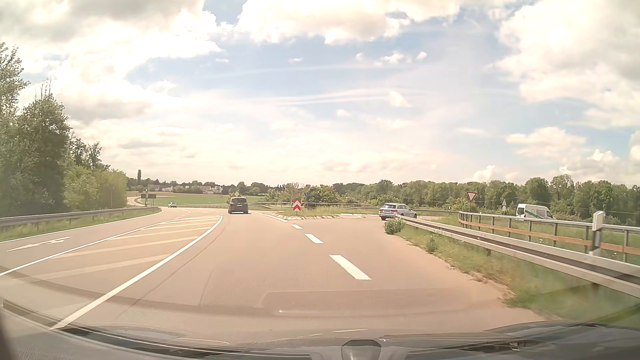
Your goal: Follow the waypoints while adhering to traffic rules and regulations
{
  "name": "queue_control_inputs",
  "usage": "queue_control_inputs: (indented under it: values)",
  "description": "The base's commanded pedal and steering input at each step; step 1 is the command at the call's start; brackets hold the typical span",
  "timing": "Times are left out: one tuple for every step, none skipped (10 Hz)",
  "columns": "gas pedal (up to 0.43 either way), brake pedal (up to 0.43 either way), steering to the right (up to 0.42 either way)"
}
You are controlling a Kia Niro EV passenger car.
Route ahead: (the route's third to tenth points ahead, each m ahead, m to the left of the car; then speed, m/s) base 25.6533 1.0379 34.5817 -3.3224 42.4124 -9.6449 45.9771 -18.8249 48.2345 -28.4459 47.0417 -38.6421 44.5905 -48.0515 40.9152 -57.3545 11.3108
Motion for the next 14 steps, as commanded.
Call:
queue_control_inputs:
  values:
    - [0.0,0.0,-0.002]
    - [0.0,0.0,-0.001]
    - [0.0,0.0,0.0]
    - [0.0,0.0,0.004]
    - [0.0,0.0,0.01]
    - [0.0,0.0,0.016]
    - [0.0,0.0,0.02]
    - [0.0,0.0,0.021]
    - [0.0,0.0,0.023]
    - [0.0,0.012,0.026]
    - [0.0,0.073,0.031]
    - [0.0,0.122,0.037]
    - [0.0,0.146,0.044]
    - [0.0,0.152,0.05]
